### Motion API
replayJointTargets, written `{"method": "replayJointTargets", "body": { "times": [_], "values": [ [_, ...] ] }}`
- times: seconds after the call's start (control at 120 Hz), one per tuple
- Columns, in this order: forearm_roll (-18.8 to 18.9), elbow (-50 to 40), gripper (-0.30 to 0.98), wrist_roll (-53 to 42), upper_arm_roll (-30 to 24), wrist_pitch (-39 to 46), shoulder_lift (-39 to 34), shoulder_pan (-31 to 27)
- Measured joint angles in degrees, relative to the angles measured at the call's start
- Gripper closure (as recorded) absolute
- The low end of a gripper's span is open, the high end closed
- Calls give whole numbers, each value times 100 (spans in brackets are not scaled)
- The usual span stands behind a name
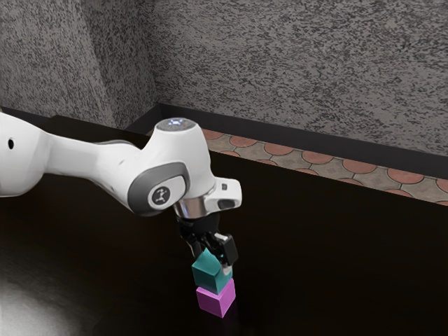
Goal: Pick up the blue block with one arm, and put the blue block on the table with one arm
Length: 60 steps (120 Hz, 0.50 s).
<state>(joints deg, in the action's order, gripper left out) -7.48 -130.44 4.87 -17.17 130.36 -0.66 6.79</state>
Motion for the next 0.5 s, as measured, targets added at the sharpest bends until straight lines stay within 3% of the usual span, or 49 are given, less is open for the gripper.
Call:
{"method": "replayJointTargets", "body": {
  "times": [0.5],
  "values": [
    [173, 52, 0, 89, 242, -13, 52, 220]
  ]
}}
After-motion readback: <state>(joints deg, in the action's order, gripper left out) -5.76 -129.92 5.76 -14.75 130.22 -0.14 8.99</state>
